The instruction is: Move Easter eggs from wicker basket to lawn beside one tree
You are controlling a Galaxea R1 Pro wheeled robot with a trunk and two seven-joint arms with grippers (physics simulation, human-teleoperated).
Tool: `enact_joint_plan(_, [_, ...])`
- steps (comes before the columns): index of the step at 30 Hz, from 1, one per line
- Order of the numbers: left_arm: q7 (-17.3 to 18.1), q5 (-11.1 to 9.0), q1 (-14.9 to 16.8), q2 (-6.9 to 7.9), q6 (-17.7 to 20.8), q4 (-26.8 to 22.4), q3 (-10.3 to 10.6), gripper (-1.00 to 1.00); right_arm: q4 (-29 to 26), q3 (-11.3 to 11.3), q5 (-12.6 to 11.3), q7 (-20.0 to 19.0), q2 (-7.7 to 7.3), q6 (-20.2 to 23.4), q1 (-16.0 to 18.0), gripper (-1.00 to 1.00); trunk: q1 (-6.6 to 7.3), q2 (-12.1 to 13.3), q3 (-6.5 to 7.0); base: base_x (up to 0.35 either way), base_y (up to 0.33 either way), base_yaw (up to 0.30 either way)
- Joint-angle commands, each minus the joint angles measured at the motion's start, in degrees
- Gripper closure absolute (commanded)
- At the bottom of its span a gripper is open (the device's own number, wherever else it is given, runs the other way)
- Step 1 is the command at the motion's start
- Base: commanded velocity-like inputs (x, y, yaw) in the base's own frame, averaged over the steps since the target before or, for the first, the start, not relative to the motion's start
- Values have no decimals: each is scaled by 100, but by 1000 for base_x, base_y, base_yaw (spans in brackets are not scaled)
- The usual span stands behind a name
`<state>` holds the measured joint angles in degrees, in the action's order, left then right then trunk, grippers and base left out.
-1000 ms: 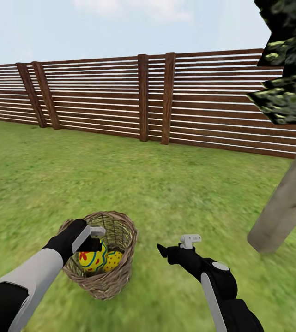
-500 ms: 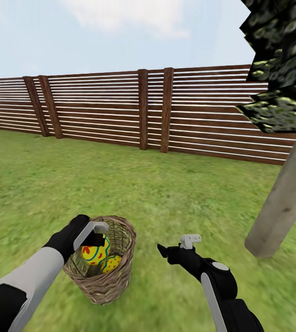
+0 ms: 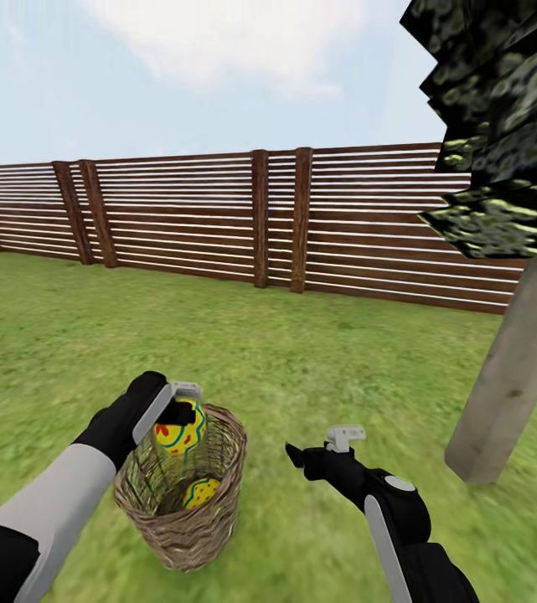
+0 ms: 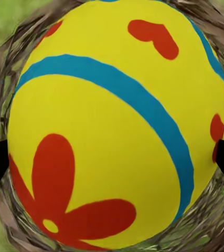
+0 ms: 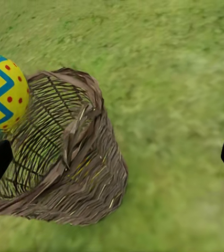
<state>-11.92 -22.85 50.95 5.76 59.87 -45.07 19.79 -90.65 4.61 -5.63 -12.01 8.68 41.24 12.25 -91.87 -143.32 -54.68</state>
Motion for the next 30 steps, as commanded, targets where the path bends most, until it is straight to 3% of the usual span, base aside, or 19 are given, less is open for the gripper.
enact_joint_plan(1, [-80,-65,3,27,13,-89,27,100,-5,-4,-52,15,2,33,2,-100,3,-1,17,0,0,0])
enact_joint_plan(7, [-317,-63,-8,136,13,-531,25,100,-5,-4,-52,18,2,33,2,-100,19,7,149,-133,0,0])
enact_joint_plan(11, [-486,-62,-39,212,13,-896,24,100,-5,-6,-52,20,2,33,5,-100,103,161,222,-321,0,0])
enact_joint_plan(18, [-651,-62,-391,270,13,-1874,-14,100,-5,28,-52,17,2,49,0,-100,257,442,350,-336,0,-11])
enact_joint_plan(25, [-898,-54,-666,277,13,-2643,-9,100,3,6,-56,16,2,50,-3,-100,411,723,517,-326,0,-190])
enact_joint_plan(30, [-1105,-31,-756,273,13,-2988,18,100,3,-11,-52,15,-25,50,1,-100,521,923,640,-85,0,-222])
